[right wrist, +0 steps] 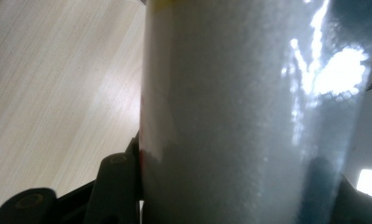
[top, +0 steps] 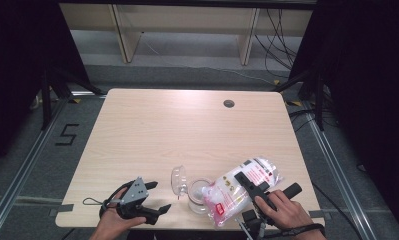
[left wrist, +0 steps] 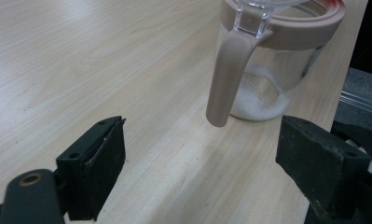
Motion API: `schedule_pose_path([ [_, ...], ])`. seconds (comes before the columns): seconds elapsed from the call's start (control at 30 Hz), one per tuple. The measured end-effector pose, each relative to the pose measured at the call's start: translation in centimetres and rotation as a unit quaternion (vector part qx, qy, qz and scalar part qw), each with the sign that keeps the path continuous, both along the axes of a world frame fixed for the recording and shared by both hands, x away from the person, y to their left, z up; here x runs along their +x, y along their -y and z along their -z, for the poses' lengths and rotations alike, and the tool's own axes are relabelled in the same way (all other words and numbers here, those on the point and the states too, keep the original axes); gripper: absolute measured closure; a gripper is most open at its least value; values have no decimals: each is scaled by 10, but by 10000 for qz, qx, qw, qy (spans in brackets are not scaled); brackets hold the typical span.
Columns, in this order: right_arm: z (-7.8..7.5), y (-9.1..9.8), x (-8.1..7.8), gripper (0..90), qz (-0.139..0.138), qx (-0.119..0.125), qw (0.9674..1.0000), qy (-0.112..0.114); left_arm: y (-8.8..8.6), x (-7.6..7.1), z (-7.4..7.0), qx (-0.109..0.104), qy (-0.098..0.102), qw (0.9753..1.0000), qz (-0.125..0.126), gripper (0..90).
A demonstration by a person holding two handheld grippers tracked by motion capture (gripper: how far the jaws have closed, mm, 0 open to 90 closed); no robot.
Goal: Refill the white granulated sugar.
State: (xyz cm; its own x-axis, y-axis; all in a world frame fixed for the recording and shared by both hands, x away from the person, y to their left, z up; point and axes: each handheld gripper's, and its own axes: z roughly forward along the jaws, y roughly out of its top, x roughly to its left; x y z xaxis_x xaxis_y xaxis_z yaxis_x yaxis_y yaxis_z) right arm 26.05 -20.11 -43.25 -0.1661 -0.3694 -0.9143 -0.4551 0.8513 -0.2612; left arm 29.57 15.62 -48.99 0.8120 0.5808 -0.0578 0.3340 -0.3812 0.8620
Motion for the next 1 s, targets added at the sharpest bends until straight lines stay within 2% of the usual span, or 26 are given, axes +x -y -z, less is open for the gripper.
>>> schedule_pose_path([
  [0.5, 0, 0, 0, 532, -19, -11, 10000, 9, 1, 0, 1, -20, 14, 10000, 0, 153],
  [0.53, 0, 0, 0, 532, -22, -7, 10000, 16, 0, 0, 0, 22, -29, 10000, 33, 153],
  [0.6, 0, 0, 0, 532, -20, -17, 10000, 4, -1, 0, 0, 81, 22, 10000, 7, 153],
  [0.63, 0, 0, 0, 532, -44, 5, 10000, 8, 0, 0, 0, 6, 10, 10000, 4, 153],
  [0.83, -1, 0, 0, 533, -55, 31, 10000, 13, 1, 0, 0, -23, -21, 10000, 4, 154],
  [0.87, -1, 0, 0, 534, -48, 40, 10000, 3, 0, 0, 0, 31, 14, 10000, 2, 154],
  [0.9, -1, 0, 0, 533, -51, 38, 10000, 2, 0, 0, 0, 0, -12, 10000, -4, 154],
  [0.97, -1, 0, 0, 534, -47, 30, 10000, 6, -2, 1, -1, 158, 30, 9999, 13, 153],
  [1.0, 0, 0, 0, 534, -48, 18, 10000, 12, -1, 1, 0, 152, 34, 9999, 11, 154],
])
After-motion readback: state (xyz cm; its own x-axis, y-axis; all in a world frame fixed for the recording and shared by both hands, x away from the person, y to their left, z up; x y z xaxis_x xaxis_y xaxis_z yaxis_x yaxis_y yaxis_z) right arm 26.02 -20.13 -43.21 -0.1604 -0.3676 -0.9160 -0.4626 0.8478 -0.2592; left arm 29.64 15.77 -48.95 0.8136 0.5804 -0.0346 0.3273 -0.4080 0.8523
